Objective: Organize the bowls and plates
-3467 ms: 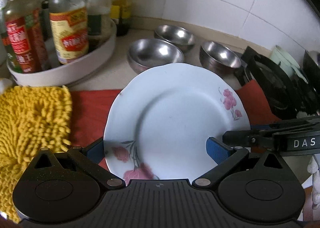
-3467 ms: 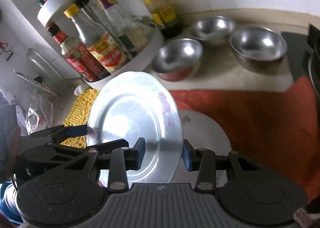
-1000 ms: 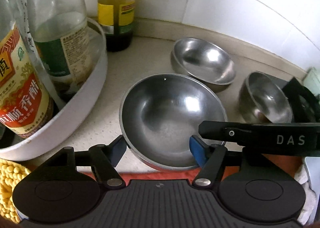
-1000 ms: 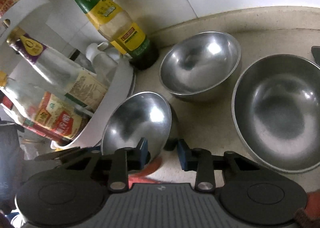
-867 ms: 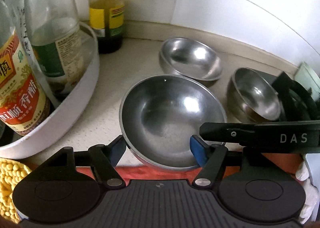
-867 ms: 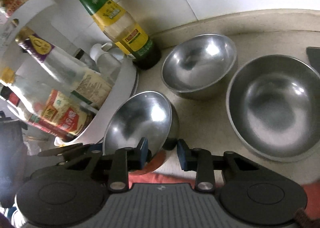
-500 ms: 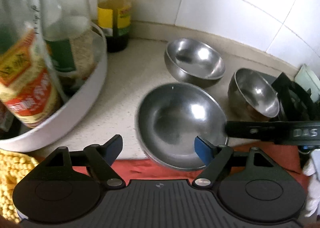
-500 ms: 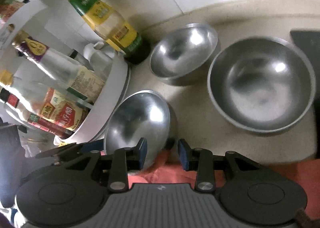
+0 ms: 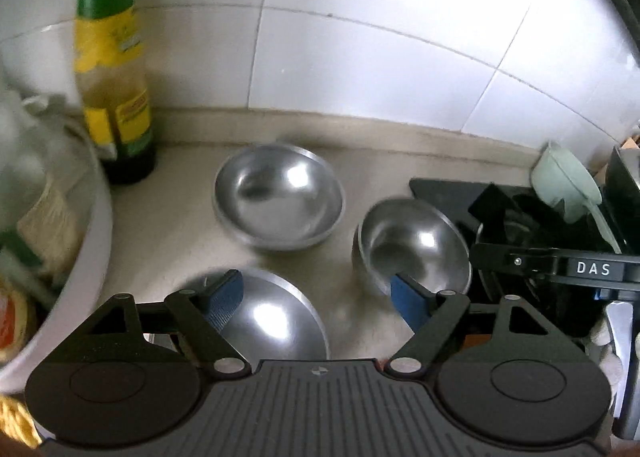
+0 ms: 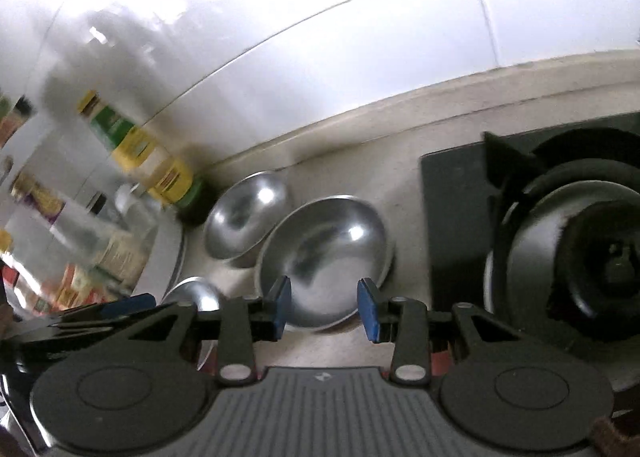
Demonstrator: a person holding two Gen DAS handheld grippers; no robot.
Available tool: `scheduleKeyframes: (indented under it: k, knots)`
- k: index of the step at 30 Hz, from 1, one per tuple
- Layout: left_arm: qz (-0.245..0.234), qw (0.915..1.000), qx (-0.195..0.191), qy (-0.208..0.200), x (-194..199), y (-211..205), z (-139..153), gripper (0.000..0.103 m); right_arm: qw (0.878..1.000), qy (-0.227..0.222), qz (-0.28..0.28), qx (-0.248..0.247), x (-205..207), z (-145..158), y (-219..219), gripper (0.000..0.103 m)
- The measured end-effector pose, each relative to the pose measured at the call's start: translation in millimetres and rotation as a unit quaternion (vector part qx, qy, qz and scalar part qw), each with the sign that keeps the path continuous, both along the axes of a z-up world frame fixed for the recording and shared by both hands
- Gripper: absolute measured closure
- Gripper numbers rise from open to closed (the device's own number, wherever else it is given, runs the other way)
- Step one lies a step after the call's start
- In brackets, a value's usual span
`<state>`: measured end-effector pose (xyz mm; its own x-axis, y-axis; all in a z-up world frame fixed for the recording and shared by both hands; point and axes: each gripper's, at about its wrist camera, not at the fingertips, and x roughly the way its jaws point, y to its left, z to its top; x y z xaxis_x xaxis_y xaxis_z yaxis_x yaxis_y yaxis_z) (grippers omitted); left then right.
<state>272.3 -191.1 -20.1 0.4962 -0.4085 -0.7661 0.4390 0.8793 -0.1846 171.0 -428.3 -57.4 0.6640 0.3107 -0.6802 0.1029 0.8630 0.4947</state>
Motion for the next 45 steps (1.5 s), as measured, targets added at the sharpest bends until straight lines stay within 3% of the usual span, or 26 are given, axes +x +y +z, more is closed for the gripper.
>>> scheduleKeyframes:
  k: [3,8,15,18,22,25,27,37,45]
  knots:
    - [0.035,0.9993,0.010,-0.001,25,1,0,0.015,1.000,-0.016,0.011,-0.011,13,9,-4,0.069]
    - [0.093,0.9952,0.026,0.016,66,5,-12,0.015,0.999,-0.022,0.037,-0.006,70,10,0,0.069]
    - [0.110,0.9917,0.057,0.037,100,6,-32,0.015,0.995,0.019,0.100,-0.012,149,-18,35,0.069]
    - [0.113,0.9892,0.073,0.058,111,4,-47,0.023,0.991,0.032,0.127,-0.021,166,-26,47,0.067]
    - [0.098,0.9901,0.078,0.063,116,-2,-57,0.041,0.989,0.054,0.135,-0.037,178,-35,55,0.071]
    - [0.079,0.9908,0.076,0.081,115,-10,-62,0.045,0.988,0.063,0.137,-0.030,184,-39,54,0.077]
    - [0.070,0.9907,0.084,0.080,114,-15,-67,0.046,0.987,0.074,0.140,-0.028,186,-45,53,0.088]
    - [0.071,0.9927,0.086,0.044,104,-20,-50,0.040,0.987,0.073,0.145,-0.024,179,-47,59,0.090]
    - [0.073,0.9949,0.070,-0.003,79,-16,-9,0.037,0.989,0.027,0.144,-0.020,169,-10,61,0.090]
